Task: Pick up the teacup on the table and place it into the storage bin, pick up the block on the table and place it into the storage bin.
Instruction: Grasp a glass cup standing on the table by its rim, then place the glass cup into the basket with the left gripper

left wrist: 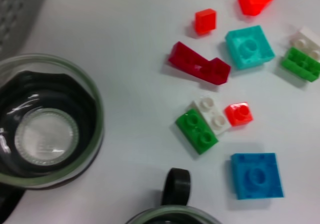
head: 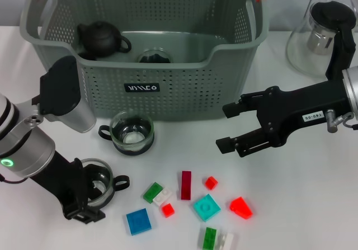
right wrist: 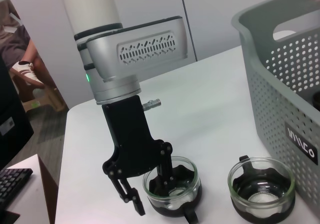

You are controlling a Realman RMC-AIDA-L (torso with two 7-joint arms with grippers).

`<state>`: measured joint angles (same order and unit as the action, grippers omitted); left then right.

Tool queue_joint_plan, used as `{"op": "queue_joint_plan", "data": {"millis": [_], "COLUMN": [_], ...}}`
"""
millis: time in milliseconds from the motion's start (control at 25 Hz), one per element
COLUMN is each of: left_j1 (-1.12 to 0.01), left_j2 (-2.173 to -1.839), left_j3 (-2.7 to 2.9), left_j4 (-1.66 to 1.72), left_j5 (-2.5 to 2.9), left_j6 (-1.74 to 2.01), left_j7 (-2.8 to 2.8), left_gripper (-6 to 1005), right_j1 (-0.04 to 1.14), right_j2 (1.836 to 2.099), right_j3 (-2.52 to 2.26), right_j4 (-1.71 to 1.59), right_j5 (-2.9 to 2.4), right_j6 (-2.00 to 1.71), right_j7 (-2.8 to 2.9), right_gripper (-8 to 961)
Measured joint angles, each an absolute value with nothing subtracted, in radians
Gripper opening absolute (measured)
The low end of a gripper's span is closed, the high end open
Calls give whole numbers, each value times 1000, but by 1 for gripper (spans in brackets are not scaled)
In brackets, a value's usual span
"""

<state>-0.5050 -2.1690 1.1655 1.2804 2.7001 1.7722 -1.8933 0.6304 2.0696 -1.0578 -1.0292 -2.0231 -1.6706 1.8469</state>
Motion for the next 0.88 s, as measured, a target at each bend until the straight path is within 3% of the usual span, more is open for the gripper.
{"op": "queue_joint_plan", "data": {"millis": [480, 680, 880], "left_j1": [-487, -491, -503], "left_j2": [-2170, -2169, -2168], "left_j3": [1238, 1232, 1170], "left_j4": [1301, 1306, 1335], "left_j5": [2722, 2715, 2661], "left_j6": [1717, 1738, 1809], "left_j7": [-1925, -1921, -1922], "left_gripper": [164, 44, 47], "right_j1": [630, 631, 629], "right_j2": [2069, 2068, 2066], "right_j3": [-1046, -1034, -1034], "right_j4": [-1029, -1029, -1028], "right_j5": [-2022, -2021, -2020], "right_j6": [-1670, -1672, -1672], "right_j7": [1847, 1835, 1831], "right_gripper": [928, 927, 927]}}
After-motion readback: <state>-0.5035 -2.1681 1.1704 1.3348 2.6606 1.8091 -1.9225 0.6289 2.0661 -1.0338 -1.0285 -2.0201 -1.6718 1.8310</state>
